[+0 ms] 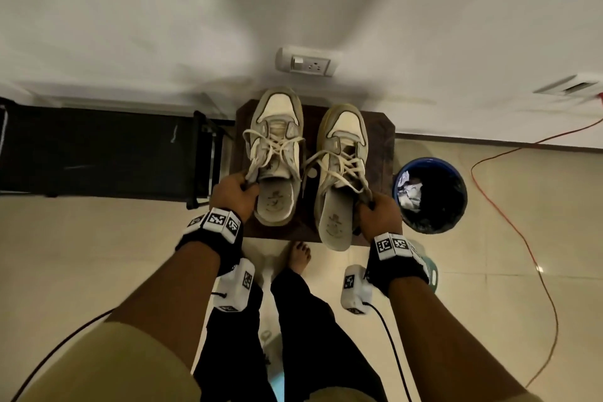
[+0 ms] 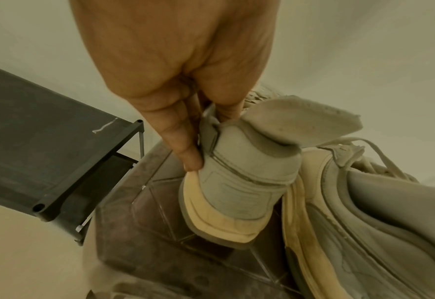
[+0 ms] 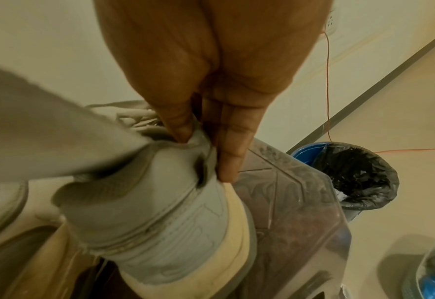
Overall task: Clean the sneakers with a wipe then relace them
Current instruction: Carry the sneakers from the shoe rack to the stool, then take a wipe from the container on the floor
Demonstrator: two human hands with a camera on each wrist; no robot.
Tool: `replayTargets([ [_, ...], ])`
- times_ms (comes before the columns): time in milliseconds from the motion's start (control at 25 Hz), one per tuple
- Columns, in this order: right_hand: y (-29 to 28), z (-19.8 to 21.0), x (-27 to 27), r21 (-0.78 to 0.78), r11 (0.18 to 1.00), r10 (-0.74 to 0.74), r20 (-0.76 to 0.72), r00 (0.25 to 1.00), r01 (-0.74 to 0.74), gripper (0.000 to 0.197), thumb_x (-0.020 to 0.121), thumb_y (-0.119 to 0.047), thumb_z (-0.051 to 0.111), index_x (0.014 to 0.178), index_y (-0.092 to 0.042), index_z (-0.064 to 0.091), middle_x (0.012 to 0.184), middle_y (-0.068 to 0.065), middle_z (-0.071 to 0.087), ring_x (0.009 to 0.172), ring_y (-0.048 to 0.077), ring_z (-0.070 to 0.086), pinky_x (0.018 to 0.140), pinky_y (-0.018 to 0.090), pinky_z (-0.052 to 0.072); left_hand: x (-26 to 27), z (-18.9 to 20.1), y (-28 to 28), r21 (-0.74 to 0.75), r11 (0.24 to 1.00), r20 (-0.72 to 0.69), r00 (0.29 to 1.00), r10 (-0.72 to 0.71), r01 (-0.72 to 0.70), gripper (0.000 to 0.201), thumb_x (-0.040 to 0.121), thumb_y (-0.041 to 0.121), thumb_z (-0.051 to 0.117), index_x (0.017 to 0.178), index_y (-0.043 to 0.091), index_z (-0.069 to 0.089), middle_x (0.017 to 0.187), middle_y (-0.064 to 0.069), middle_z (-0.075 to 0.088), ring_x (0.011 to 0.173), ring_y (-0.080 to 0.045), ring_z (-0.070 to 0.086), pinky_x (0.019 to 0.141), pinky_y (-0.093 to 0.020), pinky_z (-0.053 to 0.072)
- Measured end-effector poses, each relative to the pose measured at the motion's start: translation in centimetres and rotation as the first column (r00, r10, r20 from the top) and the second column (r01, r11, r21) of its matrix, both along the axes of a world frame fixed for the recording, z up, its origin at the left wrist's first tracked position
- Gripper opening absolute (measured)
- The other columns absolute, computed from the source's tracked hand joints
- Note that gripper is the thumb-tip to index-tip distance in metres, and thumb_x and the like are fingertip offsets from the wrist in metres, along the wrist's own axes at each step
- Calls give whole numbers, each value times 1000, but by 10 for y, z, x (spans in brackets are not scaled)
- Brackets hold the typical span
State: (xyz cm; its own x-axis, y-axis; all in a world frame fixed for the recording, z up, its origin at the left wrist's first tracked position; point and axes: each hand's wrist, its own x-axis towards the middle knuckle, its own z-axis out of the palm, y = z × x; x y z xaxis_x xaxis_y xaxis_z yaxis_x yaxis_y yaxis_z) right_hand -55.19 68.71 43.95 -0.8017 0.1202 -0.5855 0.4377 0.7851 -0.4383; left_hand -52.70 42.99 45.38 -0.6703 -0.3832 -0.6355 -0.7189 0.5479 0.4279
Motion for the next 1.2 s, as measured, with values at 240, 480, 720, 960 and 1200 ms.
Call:
replayTargets([
  [240, -4, -9, -6, 22, 999, 35, -32, 999, -35, 17, 82, -16, 55, 93, -15, 68, 84, 18, 69, 80, 37, 63, 66, 33, 46, 3, -16, 7, -26, 1000, 20, 1000, -13, 13, 38, 90, 24, 57, 128, 19, 60, 111, -20, 66, 104, -42, 59, 81, -38, 46],
  [480, -4, -10, -6, 20, 1000, 17, -13, 1000, -16, 26, 86, -25, 56, 110, -20, 65, 96, 13, 69, 90, 35, 63, 71, 30, 43, 2, -18, 11, 1, 1000, -6, 1000, -28, 28, 37, 92, 29, 56, 129, 21, 57, 114, -16, 66, 107, -38, 58, 86, -37, 46],
  [720, -11, -12, 2, 13, 1000, -26, 10, 1000, 26, 25, 87, -29, 57, 106, -14, 62, 98, 11, 69, 90, 34, 63, 78, 39, 52, 14, -21, 14, 62, 997, -4, 999, 44, -43, 38, 95, 34, 50, 128, 15, 53, 121, -15, 62, 112, -38, 56, 90, -36, 43],
  [960, -18, -3, 40, -14, 995, -96, -43, 994, 96, 25, 94, -28, 45, 106, -11, 60, 104, 15, 66, 97, 36, 60, 76, 35, 44, 59, -12, 39, 104, 982, -13, 987, 160, -158, 46, 100, 43, 31, 130, 12, 48, 127, -20, 58, 115, -41, 53, 95, -41, 41],
  [1200, -22, 22, 97, -45, 985, -170, -67, 983, 167, 43, 95, -24, 48, 136, -12, 40, 125, 17, 58, 115, 37, 53, 89, 36, 42, 120, 2, 62, 51, 996, 19, 997, -75, 74, 42, 100, 40, 34, 116, 6, 53, 119, -22, 60, 111, -41, 54, 88, -41, 42],
])
